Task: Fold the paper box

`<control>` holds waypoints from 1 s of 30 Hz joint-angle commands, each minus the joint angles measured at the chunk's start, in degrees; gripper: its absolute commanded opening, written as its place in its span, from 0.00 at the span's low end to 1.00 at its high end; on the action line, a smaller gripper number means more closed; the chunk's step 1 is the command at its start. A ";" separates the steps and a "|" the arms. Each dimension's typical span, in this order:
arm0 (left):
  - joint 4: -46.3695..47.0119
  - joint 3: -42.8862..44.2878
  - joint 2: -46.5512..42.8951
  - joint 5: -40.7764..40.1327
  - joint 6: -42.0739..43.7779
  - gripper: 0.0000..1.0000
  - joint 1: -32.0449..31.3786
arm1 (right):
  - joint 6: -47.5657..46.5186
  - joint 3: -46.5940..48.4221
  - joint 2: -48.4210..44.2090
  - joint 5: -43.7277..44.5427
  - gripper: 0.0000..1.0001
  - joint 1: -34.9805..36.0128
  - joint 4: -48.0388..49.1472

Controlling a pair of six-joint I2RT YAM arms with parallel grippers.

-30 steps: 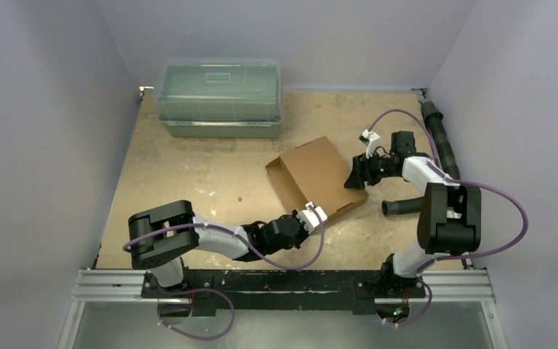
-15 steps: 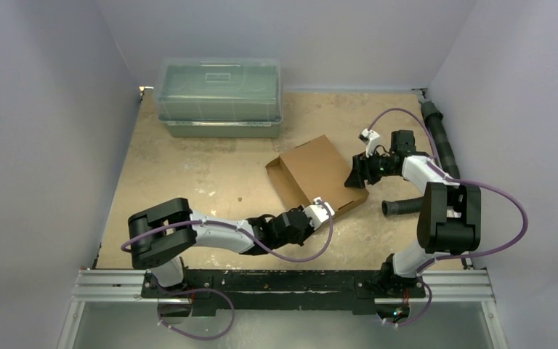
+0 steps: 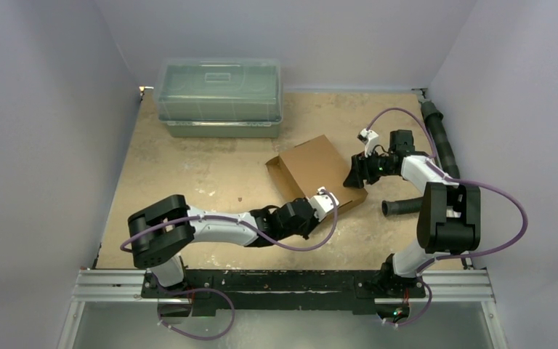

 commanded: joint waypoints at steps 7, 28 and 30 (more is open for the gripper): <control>4.54 6.15 0.82 2.67 0.02 0.00 0.83 | -1.65 0.29 1.52 0.79 0.64 1.07 -3.18; -2.56 -14.47 -31.39 -11.37 -29.87 0.90 5.79 | -2.09 0.71 -0.04 -0.54 0.78 0.81 -3.49; 0.29 -20.74 -36.11 -9.86 -35.82 0.95 7.93 | -2.26 0.73 -0.44 -0.90 0.79 0.72 -3.64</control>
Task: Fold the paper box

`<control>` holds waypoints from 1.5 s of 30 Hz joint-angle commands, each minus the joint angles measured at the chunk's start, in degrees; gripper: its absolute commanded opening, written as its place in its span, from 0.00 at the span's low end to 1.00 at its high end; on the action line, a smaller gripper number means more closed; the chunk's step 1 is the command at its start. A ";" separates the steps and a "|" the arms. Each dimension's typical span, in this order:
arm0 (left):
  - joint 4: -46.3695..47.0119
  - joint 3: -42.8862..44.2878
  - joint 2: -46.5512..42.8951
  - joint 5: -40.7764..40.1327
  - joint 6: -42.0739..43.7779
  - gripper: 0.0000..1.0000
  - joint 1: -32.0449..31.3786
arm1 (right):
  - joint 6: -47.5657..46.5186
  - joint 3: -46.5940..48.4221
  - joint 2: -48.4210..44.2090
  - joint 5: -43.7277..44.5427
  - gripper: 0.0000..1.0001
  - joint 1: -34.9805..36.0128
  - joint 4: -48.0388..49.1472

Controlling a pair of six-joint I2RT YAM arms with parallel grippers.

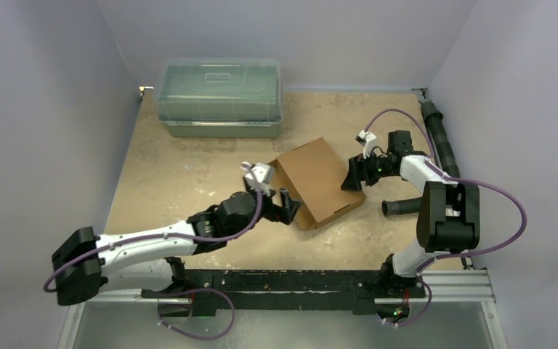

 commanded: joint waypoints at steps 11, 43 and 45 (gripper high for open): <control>39.55 -33.36 -5.98 2.70 -36.63 0.99 6.62 | -3.18 0.53 -1.77 -0.96 0.80 0.13 -3.19; 10.58 -2.55 21.96 6.74 -48.56 0.80 8.16 | -3.63 0.78 -0.80 -1.16 0.79 0.20 -3.44; 10.72 -2.24 21.27 7.00 -47.84 0.78 8.05 | -3.63 0.73 -0.87 -1.21 0.79 0.17 -3.47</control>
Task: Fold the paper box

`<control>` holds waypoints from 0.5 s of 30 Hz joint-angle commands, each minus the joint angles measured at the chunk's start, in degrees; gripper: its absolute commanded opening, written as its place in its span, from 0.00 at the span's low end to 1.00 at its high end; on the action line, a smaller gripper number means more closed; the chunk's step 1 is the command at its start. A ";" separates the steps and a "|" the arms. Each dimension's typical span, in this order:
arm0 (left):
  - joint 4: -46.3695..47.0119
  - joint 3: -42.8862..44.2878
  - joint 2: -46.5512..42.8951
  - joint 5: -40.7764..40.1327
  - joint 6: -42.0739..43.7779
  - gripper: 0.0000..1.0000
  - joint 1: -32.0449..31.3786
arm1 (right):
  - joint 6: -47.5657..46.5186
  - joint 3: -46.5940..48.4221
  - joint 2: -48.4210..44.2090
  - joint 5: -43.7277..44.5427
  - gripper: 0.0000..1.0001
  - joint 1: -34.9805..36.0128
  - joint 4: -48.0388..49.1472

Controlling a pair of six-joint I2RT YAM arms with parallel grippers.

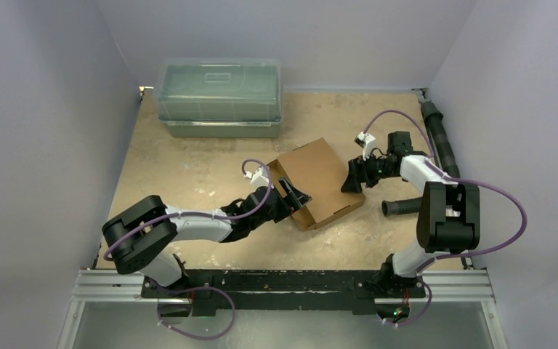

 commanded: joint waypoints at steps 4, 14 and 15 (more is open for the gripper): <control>-6.20 2.21 -4.75 -1.13 3.15 0.80 0.14 | -1.25 0.78 -0.62 -0.31 0.79 0.17 -1.15; 8.54 -9.81 -17.36 8.50 23.04 0.81 0.29 | -1.42 0.78 -0.61 -0.39 0.79 0.21 -1.29; 9.93 -11.34 -17.54 8.37 22.52 0.81 0.25 | -1.48 0.78 -0.60 -0.35 0.79 0.21 -1.32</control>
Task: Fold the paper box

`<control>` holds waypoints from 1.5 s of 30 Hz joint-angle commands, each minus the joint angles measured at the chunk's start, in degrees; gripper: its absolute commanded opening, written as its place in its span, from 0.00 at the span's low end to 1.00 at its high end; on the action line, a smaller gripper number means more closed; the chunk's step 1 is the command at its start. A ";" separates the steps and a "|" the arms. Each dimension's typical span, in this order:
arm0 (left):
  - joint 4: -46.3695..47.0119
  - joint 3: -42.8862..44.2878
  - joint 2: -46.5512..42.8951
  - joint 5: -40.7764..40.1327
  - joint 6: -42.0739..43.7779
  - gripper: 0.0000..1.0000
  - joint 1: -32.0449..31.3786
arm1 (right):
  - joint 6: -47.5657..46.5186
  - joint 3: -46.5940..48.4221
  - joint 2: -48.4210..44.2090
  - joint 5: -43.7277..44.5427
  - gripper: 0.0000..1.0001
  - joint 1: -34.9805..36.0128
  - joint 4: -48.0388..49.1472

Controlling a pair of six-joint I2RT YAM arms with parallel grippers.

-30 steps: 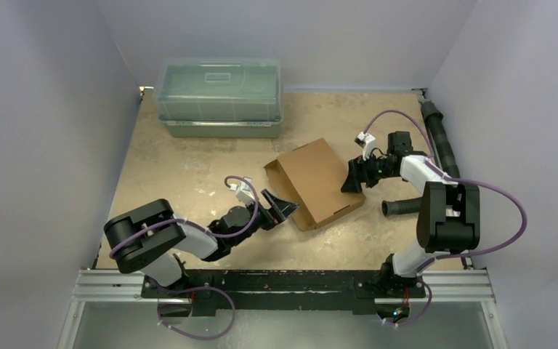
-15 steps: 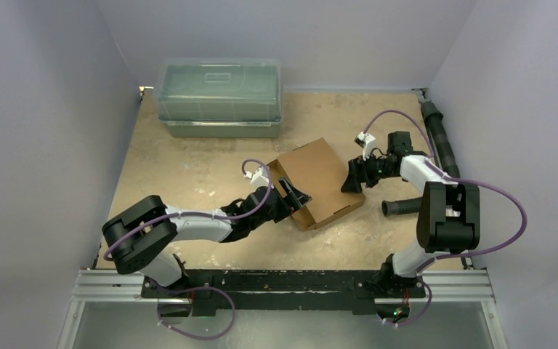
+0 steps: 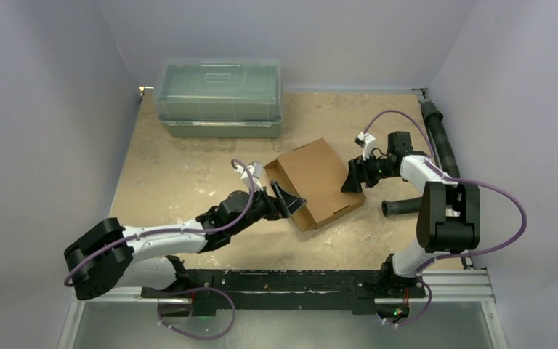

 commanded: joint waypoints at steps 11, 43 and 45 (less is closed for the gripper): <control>19.79 -10.57 9.62 3.54 -5.69 0.83 0.32 | -1.60 0.76 -0.26 -0.33 0.79 0.22 -1.24; -9.46 15.49 22.15 -3.47 -13.65 0.52 -0.29 | -2.24 0.70 0.73 -0.14 0.79 0.30 -1.59; -10.02 16.79 22.58 -2.32 -12.85 0.53 -0.29 | -2.22 0.69 0.85 -0.15 0.79 0.39 -1.59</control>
